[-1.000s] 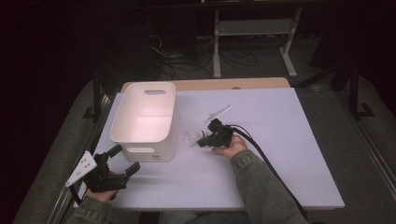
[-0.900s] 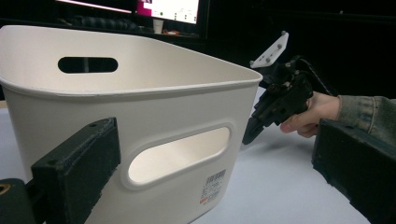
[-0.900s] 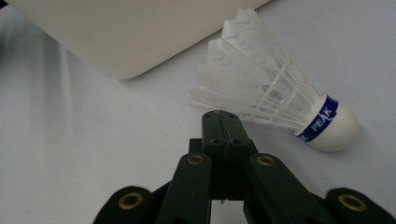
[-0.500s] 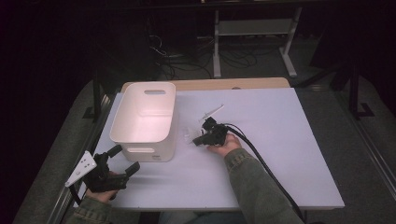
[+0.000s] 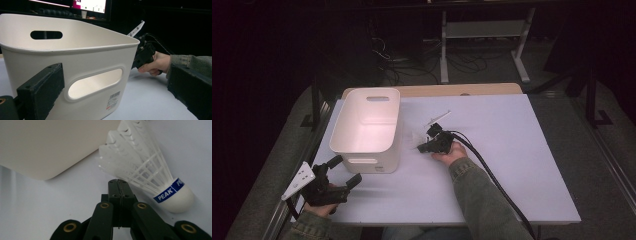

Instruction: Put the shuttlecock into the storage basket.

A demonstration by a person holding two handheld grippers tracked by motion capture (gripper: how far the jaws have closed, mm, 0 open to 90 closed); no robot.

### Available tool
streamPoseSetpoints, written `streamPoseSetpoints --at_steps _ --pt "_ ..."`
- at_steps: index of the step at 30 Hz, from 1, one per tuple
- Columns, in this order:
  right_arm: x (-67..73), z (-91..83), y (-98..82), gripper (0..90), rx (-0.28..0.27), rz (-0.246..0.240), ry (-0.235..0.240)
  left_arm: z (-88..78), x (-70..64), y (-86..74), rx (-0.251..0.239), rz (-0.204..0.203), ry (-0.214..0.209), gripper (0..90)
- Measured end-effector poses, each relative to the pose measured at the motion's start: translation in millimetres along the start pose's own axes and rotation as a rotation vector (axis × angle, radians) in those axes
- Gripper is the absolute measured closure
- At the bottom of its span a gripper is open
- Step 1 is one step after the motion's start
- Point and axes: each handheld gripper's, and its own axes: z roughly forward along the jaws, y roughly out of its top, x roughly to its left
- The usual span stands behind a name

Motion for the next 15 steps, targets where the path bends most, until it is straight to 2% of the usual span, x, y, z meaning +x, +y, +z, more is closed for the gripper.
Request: streamPoseSetpoints --at_steps 8,15 --pt "-4.2 1.3 2.4 88.6 -0.021 0.020 0.000 0.0 0.0 0.0 0.000 0.000 -0.001 0.8" --pt "-8.5 1.2 3.5 88.6 -0.050 0.034 -0.030 0.0 -0.3 0.1 0.002 0.000 -0.003 0.8"
